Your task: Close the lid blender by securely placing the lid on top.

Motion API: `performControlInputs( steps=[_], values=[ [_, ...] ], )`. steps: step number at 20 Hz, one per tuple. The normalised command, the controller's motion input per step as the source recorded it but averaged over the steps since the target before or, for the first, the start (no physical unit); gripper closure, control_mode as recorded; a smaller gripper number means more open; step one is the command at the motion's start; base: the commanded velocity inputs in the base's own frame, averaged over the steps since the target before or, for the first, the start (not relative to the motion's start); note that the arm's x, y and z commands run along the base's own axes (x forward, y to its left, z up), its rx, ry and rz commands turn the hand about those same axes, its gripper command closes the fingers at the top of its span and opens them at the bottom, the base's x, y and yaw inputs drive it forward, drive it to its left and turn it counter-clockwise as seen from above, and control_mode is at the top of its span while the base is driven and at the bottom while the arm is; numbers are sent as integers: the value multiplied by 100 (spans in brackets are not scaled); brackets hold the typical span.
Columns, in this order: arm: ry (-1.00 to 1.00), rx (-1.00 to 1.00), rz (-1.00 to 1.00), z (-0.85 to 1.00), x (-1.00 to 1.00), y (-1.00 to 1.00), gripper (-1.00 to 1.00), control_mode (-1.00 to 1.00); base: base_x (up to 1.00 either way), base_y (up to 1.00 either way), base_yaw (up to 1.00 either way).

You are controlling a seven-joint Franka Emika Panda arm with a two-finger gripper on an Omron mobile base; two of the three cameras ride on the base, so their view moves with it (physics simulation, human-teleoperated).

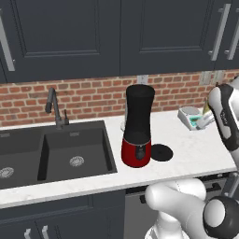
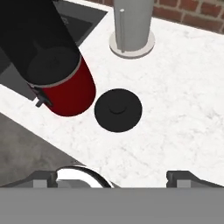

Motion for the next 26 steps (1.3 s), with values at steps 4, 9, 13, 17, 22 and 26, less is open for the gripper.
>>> performControlInputs(
  steps=[4, 9, 13, 17, 22, 26],
  values=[
    [0, -11, 14, -34, 53, 40, -100, -100, 0, 0, 0],
    [0, -6, 7, -29, 50, 44, -100, -100, 0, 0, 0],
    [0, -2, 9, -32, 29, 40, -100, -100, 0, 0, 0],
    [-2, 2, 8, -46, 1, 21, -100, -100, 0, 0, 0],
    [-9, 13, 2, -47, -4, 0, -100, -100, 0, 0, 0],
    [-12, 10, 10, -36, 0, -8, -100, -100, 0, 0, 0]
  ],
)
